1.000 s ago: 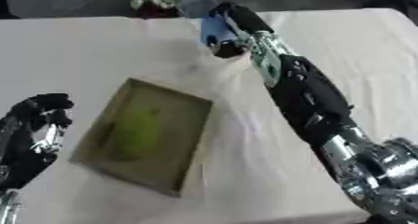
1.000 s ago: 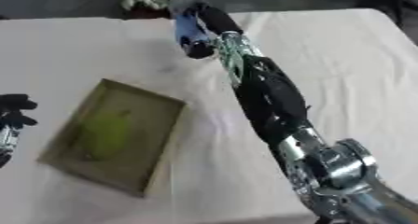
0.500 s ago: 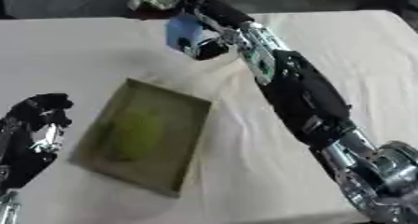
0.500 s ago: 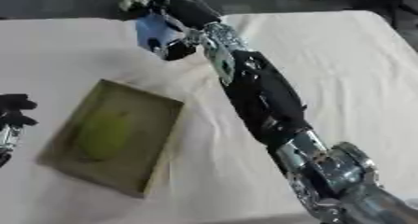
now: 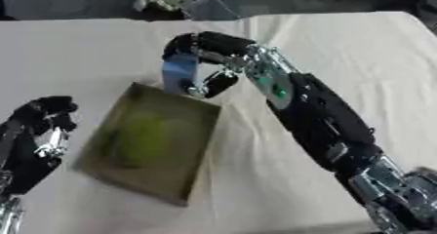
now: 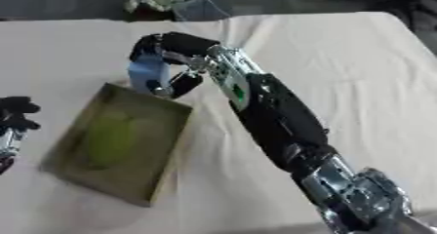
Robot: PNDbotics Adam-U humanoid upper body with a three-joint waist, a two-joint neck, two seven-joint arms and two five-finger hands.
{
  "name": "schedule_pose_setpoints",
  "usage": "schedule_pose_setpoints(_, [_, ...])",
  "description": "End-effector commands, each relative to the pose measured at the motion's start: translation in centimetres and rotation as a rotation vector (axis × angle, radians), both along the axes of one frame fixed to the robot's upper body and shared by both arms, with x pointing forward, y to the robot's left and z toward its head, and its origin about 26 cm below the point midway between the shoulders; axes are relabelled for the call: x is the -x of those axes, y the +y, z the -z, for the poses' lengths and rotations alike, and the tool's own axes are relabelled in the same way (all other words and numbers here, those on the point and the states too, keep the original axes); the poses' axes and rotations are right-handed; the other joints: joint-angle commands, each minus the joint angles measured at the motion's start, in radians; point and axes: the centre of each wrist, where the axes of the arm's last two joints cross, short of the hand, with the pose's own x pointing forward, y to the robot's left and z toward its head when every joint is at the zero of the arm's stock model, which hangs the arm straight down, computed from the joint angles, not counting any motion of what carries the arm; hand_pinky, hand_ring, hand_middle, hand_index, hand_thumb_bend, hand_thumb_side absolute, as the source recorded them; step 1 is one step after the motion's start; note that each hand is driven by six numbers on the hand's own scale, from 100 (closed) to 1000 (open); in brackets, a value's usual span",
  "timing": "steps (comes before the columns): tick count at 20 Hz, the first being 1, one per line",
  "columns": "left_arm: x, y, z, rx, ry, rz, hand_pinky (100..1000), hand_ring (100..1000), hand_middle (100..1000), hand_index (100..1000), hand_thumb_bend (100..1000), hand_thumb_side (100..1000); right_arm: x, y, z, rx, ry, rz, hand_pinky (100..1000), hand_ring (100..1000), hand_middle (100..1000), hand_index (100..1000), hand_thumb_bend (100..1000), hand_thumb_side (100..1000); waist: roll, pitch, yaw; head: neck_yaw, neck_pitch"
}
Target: Pick up objects on the table and place them in the box.
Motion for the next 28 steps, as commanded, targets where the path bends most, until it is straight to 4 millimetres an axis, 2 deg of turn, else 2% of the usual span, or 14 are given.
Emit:
schedule_pose_setpoints(1, [-0.1,0.4,-0.8,-0.011,-0.028,-0.006,607,737,628,763,100,487,0.3,0.5,-0.4,0.019,0.004,-0.042,546,571,722,881,100,209,0.005,-0.017,-0.001,0.001,-0.008])
schedule_pose_setpoints(4, [-0.1,0.3,-0.9,-0.011,-0.029,-0.004,607,737,627,763,100,487,0.6,0.6,0.9,0.048,0.037,-0.055,558,599,747,900,100,213,0.007,-0.016,-0.001,0.001,-0.006])
schedule_pose_setpoints(5, [-0.1,0.3,-0.9,-0.011,-0.03,-0.004,607,737,627,763,100,487,0.7,0.6,1.3,0.054,0.045,-0.058,573,638,767,920,100,213,0.007,-0.016,-0.002,0.001,-0.006])
schedule_pose_setpoints(7, [-0.1,0.3,-0.9,-0.011,-0.03,-0.005,607,737,627,763,100,487,0.9,0.7,1.9,0.064,0.054,-0.066,645,735,808,960,100,213,0.008,-0.016,-0.002,0.0,-0.005])
schedule_pose_setpoints(8, [-0.1,0.3,-0.9,-0.011,-0.03,-0.004,607,737,627,763,100,487,0.9,0.8,2.0,0.063,0.054,-0.069,726,804,840,985,100,210,0.008,-0.016,-0.003,0.0,-0.005])
schedule_pose_setpoints(12, [-0.1,0.4,-0.8,-0.011,-0.029,-0.006,607,736,627,763,100,488,1.1,0.6,2.3,0.049,0.054,-0.069,883,933,909,1000,100,206,0.008,-0.016,-0.005,0.001,-0.004])
schedule_pose_setpoints(15, [-0.1,0.4,-0.8,-0.011,-0.028,-0.008,607,736,627,764,100,488,1.2,0.5,2.2,0.047,0.056,-0.079,971,993,941,1000,100,367,0.007,-0.017,-0.007,0.002,-0.002])
schedule_pose_setpoints(17, [-0.1,0.4,-0.8,-0.011,-0.028,-0.009,607,736,627,764,100,488,1.3,0.5,2.0,0.046,0.053,-0.084,996,1000,951,1000,100,428,0.007,-0.017,-0.008,0.003,-0.002])
schedule_pose_setpoints(20, [0.0,0.5,-0.8,-0.011,-0.028,-0.012,607,736,627,764,100,488,1.5,0.4,1.5,0.036,0.049,-0.094,1000,1000,961,1000,100,466,0.006,-0.018,-0.009,0.004,-0.001])
schedule_pose_setpoints(23, [0.0,0.5,-0.8,-0.009,-0.027,-0.015,607,736,627,764,100,492,1.8,0.3,0.6,0.004,0.041,-0.106,1000,1000,965,1000,100,464,0.006,-0.018,-0.011,0.006,0.001])
schedule_pose_setpoints(28, [0.0,0.7,-0.7,-0.006,-0.024,-0.024,606,736,628,765,100,511,2.6,-0.4,-2.0,-0.092,0.018,-0.139,1000,1000,968,1000,100,387,0.004,-0.02,-0.016,0.01,0.003])
